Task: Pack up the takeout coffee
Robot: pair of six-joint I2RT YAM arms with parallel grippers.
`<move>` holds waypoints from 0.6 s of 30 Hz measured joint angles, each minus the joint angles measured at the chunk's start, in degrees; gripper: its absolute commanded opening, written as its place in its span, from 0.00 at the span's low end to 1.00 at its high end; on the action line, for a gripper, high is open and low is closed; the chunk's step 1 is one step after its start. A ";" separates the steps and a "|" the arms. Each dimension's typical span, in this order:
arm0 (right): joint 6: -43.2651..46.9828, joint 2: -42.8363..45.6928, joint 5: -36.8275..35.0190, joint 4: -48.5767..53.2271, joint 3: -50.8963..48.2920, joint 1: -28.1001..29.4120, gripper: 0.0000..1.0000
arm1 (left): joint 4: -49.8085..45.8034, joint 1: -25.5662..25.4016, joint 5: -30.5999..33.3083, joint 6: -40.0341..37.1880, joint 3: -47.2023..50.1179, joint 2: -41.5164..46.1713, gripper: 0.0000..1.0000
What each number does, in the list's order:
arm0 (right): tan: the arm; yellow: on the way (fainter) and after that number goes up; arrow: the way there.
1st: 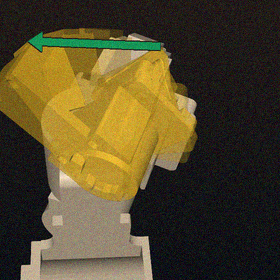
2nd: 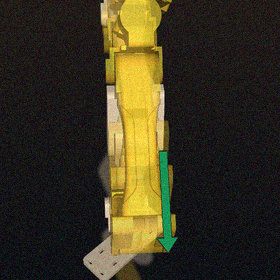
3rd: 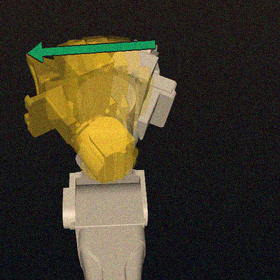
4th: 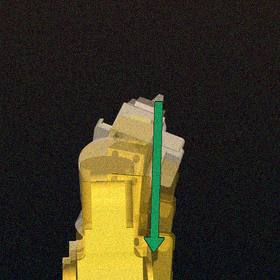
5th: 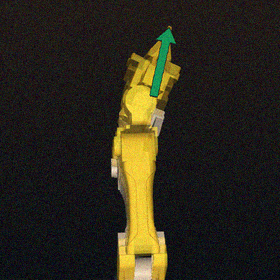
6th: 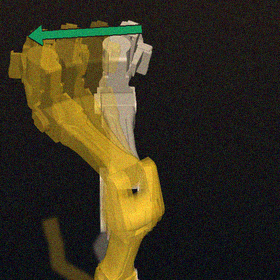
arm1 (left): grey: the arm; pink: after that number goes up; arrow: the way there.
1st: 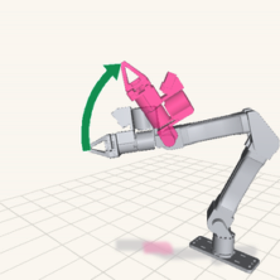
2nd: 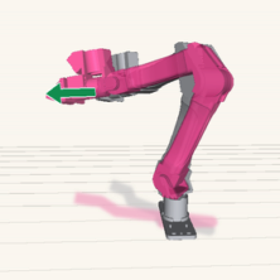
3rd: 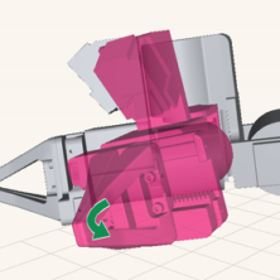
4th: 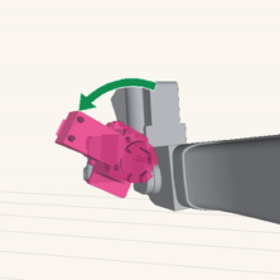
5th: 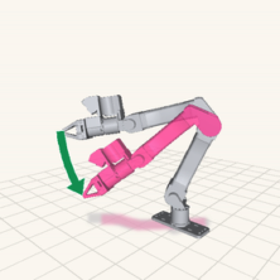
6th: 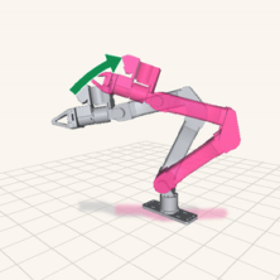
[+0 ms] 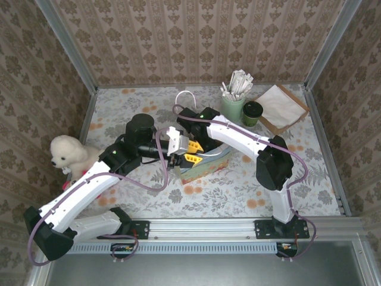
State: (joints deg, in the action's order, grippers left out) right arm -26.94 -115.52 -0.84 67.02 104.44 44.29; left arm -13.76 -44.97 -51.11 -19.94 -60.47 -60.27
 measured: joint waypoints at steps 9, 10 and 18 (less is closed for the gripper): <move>1.46 0.07 0.09 -2.95 -0.22 0.00 0.05 | 3.96 8.50 0.76 4.46 0.44 9.27 0.84; 1.53 0.20 0.13 -3.74 -0.48 0.00 0.05 | 5.38 9.70 1.03 5.77 0.48 10.08 0.86; 2.67 1.55 0.48 -7.08 -2.40 0.00 0.05 | 7.28 15.04 26.60 21.66 -5.03 4.68 0.94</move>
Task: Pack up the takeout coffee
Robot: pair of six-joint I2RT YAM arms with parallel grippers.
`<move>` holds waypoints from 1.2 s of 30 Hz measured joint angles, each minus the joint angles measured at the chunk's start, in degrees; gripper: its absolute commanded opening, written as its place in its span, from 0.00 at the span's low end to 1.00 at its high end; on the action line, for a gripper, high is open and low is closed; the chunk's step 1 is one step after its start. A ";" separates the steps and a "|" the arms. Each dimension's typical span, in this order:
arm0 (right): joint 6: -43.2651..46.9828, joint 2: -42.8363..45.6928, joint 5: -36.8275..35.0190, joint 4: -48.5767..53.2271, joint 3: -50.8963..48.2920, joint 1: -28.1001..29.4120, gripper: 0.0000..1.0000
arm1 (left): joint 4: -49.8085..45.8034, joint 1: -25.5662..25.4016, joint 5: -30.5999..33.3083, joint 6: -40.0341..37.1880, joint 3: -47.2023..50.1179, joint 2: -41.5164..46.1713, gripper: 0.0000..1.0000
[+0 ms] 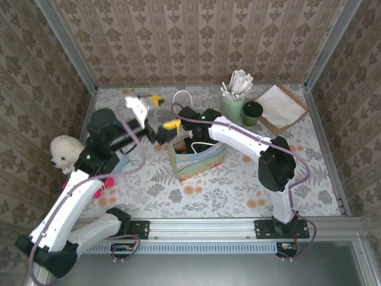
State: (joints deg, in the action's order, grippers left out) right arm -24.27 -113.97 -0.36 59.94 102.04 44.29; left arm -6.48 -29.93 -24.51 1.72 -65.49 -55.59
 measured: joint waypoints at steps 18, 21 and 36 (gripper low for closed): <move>0.57 0.13 -0.07 -3.06 -1.29 0.15 0.04 | -20.68 6.01 3.87 10.75 -23.08 -27.12 0.65; 0.57 0.13 -0.11 -3.08 -1.36 0.24 0.04 | -21.03 6.01 2.40 10.36 -23.19 -27.93 0.50; 1.62 3.58 -4.68 -7.17 -5.55 1.31 0.03 | -23.32 4.90 2.38 10.08 -25.77 -31.50 0.13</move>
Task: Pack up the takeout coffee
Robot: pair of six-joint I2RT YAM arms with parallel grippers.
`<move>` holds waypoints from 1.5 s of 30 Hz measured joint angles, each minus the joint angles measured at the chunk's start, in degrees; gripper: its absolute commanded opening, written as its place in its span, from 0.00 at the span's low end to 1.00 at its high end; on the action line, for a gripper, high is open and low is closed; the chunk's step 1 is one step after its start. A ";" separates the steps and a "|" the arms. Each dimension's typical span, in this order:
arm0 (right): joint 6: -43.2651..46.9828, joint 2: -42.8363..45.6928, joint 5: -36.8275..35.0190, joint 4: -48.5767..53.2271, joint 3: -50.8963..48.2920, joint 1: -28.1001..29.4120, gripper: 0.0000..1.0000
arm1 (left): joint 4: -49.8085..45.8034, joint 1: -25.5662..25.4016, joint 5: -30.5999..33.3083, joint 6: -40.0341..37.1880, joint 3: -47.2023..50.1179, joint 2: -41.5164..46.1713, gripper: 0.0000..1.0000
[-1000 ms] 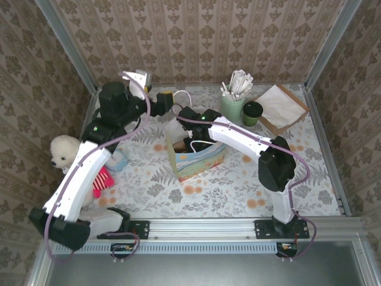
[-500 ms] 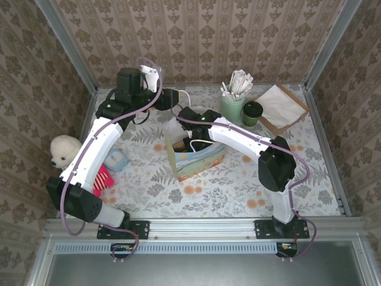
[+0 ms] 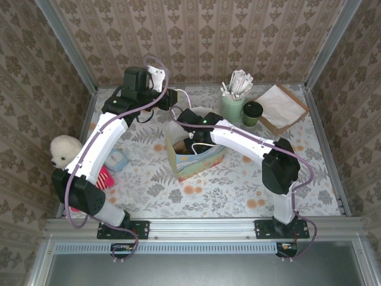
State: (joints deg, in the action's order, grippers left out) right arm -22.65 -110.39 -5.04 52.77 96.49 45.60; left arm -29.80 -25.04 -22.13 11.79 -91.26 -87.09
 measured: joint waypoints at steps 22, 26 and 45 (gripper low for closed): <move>3.06 -0.66 -2.05 -6.29 -6.36 0.04 0.11 | -3.48 0.02 1.60 0.24 -2.14 -1.95 0.05; 3.02 -2.45 -1.86 -6.32 -6.73 0.04 0.13 | -3.45 0.02 1.53 0.24 -2.14 -1.95 0.05; 1.29 -5.51 4.85 5.14 -3.34 0.02 0.12 | -3.32 0.15 3.96 0.20 -0.85 -1.20 0.00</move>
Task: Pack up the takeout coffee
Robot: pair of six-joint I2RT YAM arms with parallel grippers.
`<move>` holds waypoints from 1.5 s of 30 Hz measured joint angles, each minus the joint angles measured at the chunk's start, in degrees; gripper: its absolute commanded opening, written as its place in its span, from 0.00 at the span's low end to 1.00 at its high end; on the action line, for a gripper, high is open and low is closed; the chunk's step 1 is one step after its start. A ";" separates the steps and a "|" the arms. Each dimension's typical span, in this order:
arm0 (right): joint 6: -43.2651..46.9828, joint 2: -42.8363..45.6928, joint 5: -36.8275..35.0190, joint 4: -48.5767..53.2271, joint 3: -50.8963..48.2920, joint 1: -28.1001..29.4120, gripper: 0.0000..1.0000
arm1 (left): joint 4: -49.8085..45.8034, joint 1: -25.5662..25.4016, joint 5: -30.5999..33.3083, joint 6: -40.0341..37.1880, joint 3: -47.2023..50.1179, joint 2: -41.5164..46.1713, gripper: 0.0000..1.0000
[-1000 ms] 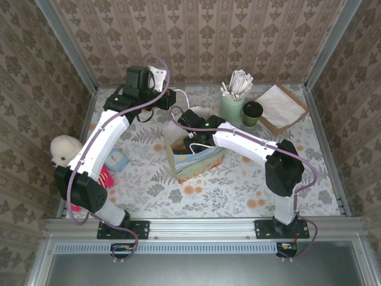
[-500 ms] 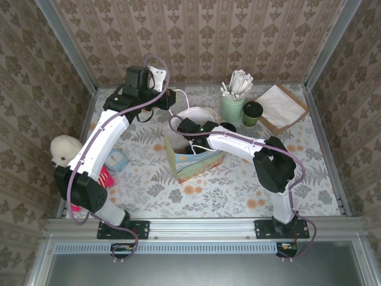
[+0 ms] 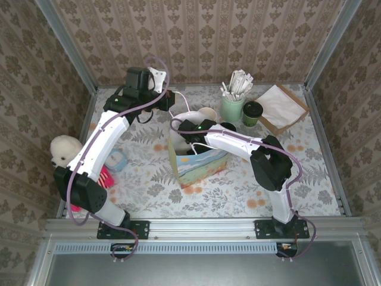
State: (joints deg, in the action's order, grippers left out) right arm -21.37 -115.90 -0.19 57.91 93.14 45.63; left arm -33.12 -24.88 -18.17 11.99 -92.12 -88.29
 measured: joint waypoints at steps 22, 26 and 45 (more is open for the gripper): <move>-2.54 1.95 1.05 -1.44 -2.86 0.28 0.15 | 10.99 0.28 0.33 4.22 13.07 9.92 0.00; -3.96 1.64 0.50 -4.44 -2.86 0.28 0.25 | 12.66 0.28 -0.57 5.01 13.25 9.92 0.00; -1.01 11.21 -1.92 -15.37 -7.63 0.28 0.70 | 13.05 0.55 -3.13 4.70 13.18 9.09 0.00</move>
State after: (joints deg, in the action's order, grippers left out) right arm -22.37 -104.68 -2.11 42.54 85.52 45.91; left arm -20.08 -24.34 -21.30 16.69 -78.94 -79.20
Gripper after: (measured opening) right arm 0.739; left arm 0.058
